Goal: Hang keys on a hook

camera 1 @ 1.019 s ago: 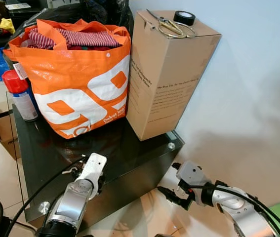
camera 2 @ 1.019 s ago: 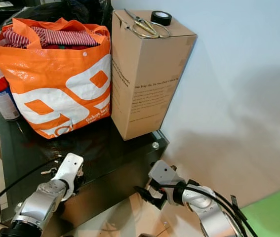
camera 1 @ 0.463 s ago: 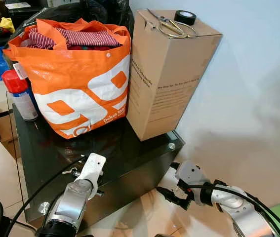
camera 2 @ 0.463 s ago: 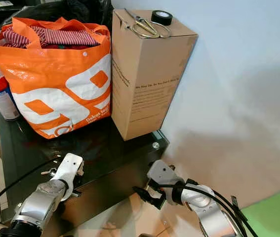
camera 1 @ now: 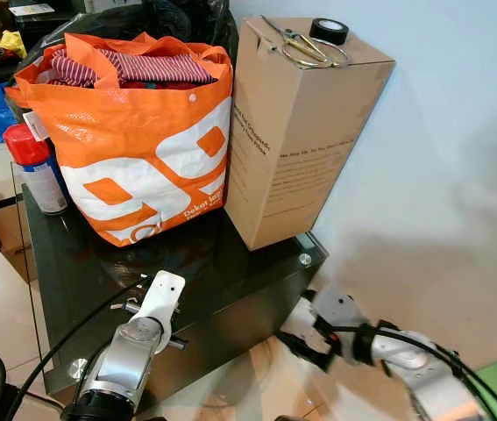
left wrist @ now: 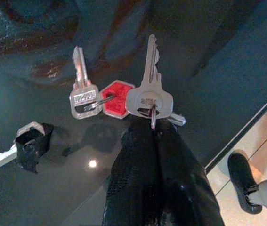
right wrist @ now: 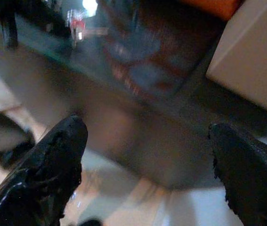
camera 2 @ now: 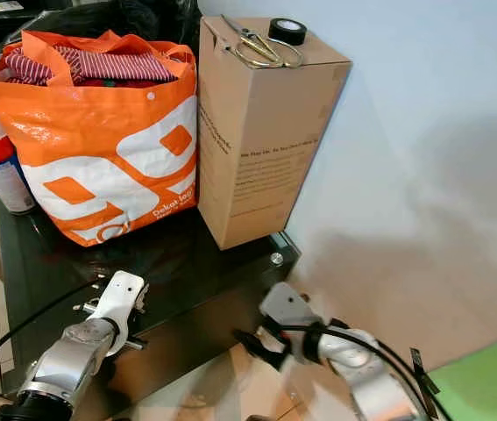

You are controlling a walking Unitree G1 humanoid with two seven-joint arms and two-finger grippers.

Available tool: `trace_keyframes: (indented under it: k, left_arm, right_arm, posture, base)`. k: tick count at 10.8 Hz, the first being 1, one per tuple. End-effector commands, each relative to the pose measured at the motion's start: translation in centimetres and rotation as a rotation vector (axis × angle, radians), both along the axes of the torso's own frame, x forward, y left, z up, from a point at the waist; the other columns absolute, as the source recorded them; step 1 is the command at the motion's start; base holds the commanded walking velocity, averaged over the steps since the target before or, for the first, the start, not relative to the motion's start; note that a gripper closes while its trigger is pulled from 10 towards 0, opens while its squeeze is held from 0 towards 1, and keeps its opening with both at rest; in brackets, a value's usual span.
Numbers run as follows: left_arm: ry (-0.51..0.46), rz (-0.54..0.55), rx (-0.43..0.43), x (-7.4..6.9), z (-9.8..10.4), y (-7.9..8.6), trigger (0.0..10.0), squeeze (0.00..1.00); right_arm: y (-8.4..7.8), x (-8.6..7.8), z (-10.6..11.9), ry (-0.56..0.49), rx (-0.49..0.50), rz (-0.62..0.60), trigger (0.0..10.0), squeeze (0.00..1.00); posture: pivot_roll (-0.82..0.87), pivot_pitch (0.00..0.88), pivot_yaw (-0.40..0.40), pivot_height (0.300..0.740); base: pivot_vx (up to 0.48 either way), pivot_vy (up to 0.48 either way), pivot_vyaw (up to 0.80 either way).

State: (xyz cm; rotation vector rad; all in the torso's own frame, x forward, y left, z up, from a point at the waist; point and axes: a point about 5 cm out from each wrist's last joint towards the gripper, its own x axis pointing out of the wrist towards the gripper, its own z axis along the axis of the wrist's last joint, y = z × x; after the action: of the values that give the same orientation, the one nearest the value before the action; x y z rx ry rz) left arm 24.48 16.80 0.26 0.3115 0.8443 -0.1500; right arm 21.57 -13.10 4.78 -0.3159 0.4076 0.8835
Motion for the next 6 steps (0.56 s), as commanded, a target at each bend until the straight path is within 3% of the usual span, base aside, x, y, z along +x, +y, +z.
trace_keyframes:
  k: [1,4,6]
  left_arm:
    - [-0.034,-0.003,-0.011,0.7,0.5,-0.4,0.0,0.00]
    - [-0.136,-0.003,0.014,1.8,1.9,-0.3,0.0,0.00]
    - [-0.299,-0.088,0.128,3.0,4.0,-0.2,0.0,0.00]
  right_arm:
    - [-1.0,0.4,0.1,-0.011,-0.003,-0.043,10.0,0.00]
    - [-1.4,0.9,0.4,-0.021,0.013,-0.083,10.0,0.00]
    - [-1.8,1.7,0.9,-0.049,0.057,-0.136,10.0,0.00]
  posture:
    - [-0.12,0.000,-0.127,0.740]
    - [-0.12,0.000,-0.118,0.740]
    - [-0.11,0.000,-0.110,0.740]
  base:
    - [0.000,0.000,0.00]
    - [0.000,0.000,0.00]
    - [0.000,0.000,0.00]
